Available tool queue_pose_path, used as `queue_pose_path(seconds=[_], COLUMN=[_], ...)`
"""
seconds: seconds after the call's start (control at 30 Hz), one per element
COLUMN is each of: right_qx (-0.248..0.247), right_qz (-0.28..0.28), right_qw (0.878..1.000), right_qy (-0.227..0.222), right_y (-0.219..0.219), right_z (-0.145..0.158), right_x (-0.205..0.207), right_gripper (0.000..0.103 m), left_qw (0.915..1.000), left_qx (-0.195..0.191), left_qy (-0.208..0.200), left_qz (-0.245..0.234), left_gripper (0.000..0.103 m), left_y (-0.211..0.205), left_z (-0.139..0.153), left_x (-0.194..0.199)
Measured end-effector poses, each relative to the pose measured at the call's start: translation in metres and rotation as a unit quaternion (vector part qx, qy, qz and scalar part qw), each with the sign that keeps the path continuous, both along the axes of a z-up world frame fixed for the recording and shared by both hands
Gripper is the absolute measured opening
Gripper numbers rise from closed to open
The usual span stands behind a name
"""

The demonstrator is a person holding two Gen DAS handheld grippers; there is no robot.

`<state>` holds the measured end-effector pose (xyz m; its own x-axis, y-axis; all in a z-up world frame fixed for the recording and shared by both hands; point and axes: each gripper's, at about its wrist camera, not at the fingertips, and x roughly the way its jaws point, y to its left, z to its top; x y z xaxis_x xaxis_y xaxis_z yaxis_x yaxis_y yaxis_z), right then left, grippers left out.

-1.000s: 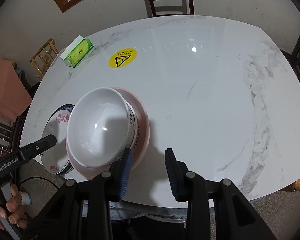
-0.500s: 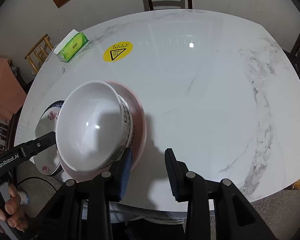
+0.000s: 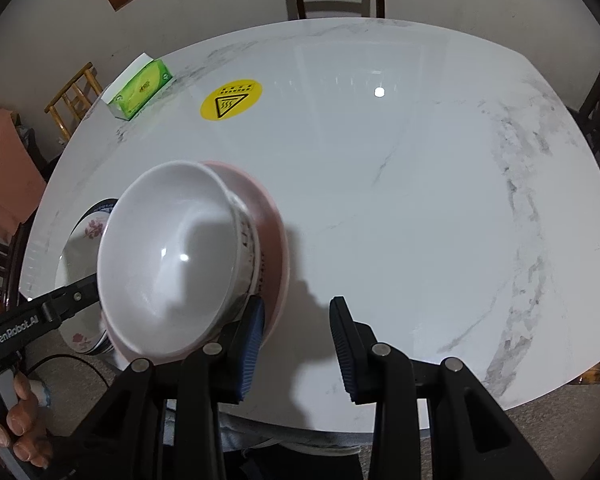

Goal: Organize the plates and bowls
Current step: 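Grasp the pink bowl's rim with the left tool and lift the nested bowls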

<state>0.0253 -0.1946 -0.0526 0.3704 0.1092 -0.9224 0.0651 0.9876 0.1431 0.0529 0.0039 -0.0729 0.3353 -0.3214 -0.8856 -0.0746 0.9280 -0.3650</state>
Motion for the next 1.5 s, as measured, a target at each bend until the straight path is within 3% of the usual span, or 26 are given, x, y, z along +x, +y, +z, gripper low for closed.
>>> queue_pose_path(seconds=[0.7, 1.23, 1.5], right_qx=[-0.021, -0.023, -0.031], right_qz=[-0.043, -0.053, -0.052], right_qw=[0.999, 0.998, 0.998], right_qy=[0.011, -0.011, -0.015], right_y=[-0.029, -0.039, -0.037], right_z=[-0.013, -0.014, -0.012], right_x=[-0.003, 0.000, 0.001], right_gripper=[0.034, 0.034, 0.034], left_qw=[0.9989, 0.9967, 0.9958], left_qx=[0.012, 0.047, 0.058], left_qy=[0.014, -0.040, -0.045], left_qz=[-0.044, -0.054, -0.053], left_gripper=[0.010, 0.010, 0.014], left_y=[-0.041, -0.059, -0.058], left_z=[-0.016, -0.014, -0.013], left_x=[0.006, 0.008, 0.008])
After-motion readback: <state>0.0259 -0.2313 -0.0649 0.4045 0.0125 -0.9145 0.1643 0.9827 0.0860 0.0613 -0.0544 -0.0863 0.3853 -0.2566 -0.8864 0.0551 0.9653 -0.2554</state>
